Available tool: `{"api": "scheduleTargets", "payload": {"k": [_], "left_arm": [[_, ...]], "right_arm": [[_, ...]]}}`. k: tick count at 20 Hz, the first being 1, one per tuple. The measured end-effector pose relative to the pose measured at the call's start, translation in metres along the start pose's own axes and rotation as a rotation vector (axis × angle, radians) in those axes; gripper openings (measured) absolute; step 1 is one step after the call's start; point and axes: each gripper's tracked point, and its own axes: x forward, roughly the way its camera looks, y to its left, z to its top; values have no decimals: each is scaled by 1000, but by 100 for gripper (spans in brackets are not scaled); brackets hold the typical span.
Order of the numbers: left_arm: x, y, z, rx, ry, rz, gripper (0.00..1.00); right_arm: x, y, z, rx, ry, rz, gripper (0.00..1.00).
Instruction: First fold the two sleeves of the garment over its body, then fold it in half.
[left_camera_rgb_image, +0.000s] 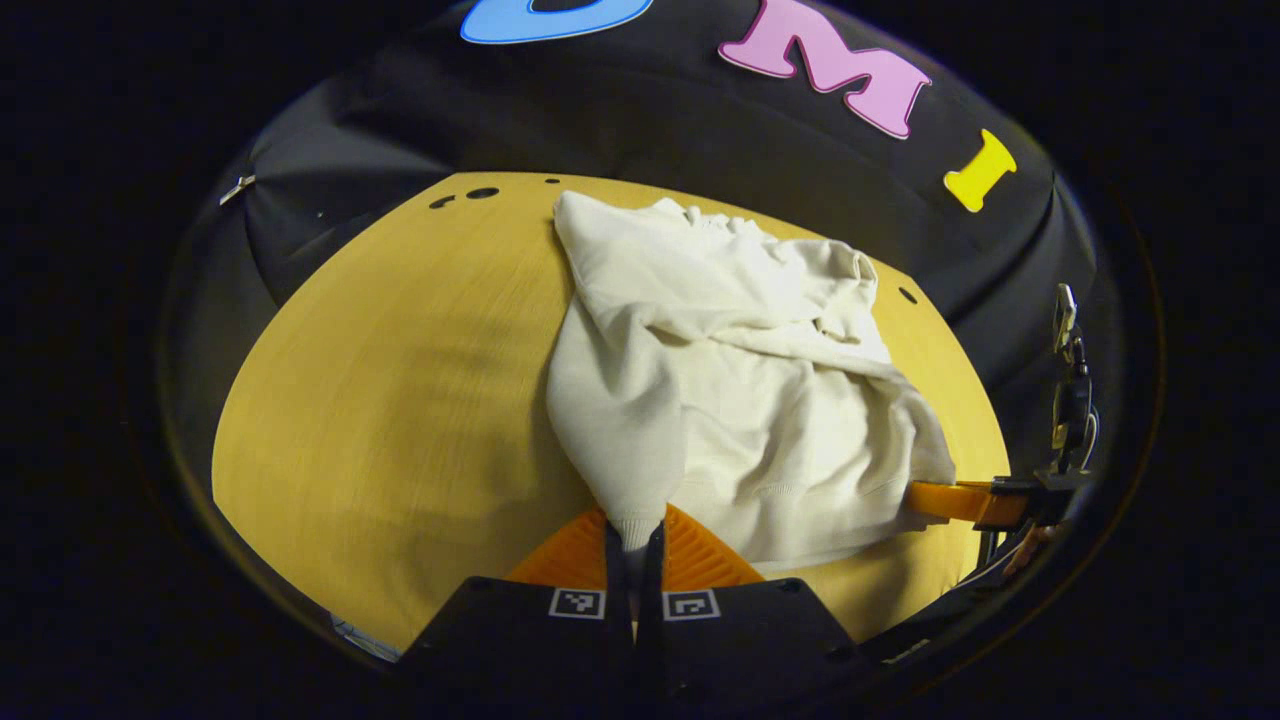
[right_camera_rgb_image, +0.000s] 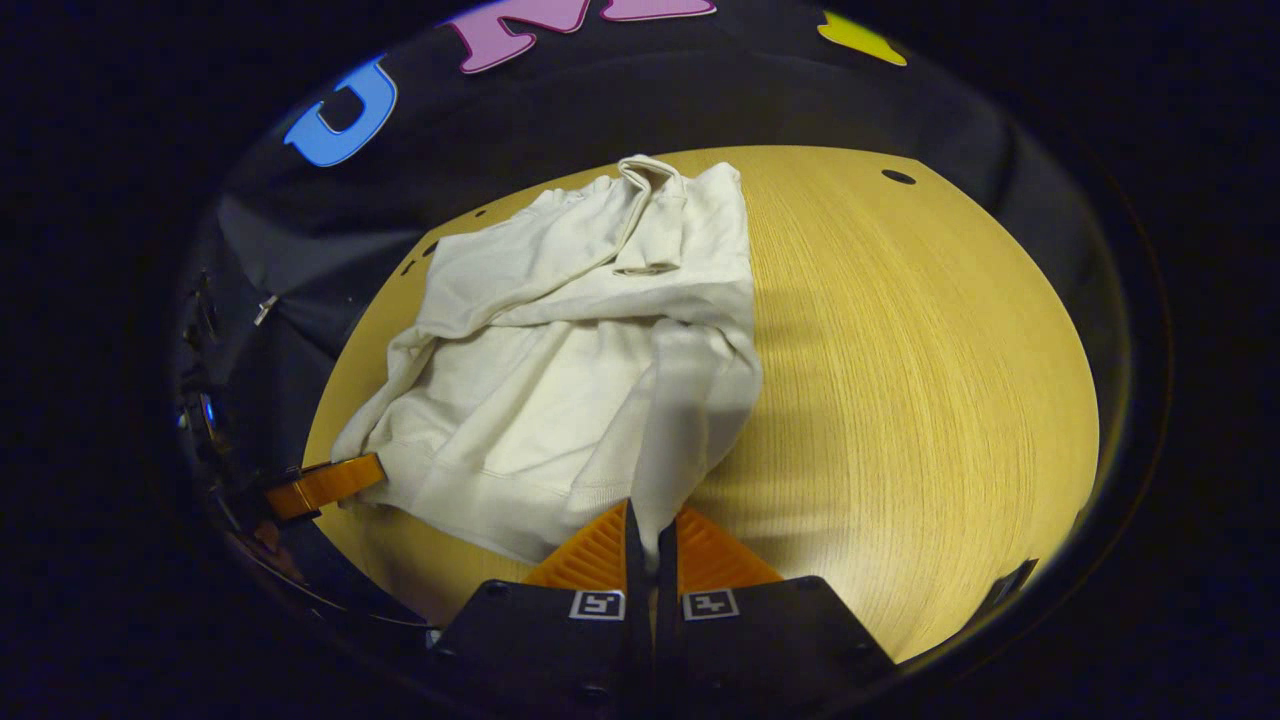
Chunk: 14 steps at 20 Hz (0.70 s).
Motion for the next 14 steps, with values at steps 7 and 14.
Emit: {"api": "scheduleTargets", "payload": {"k": [7,14], "left_arm": [[-15,-38,78,-112,-84,-88,7],[-9,-34,176,-85,-147,-89,7]], "right_arm": [[-5,31,90,51,-127,88,6],[8,46,200,69,-249,126,6]]}}
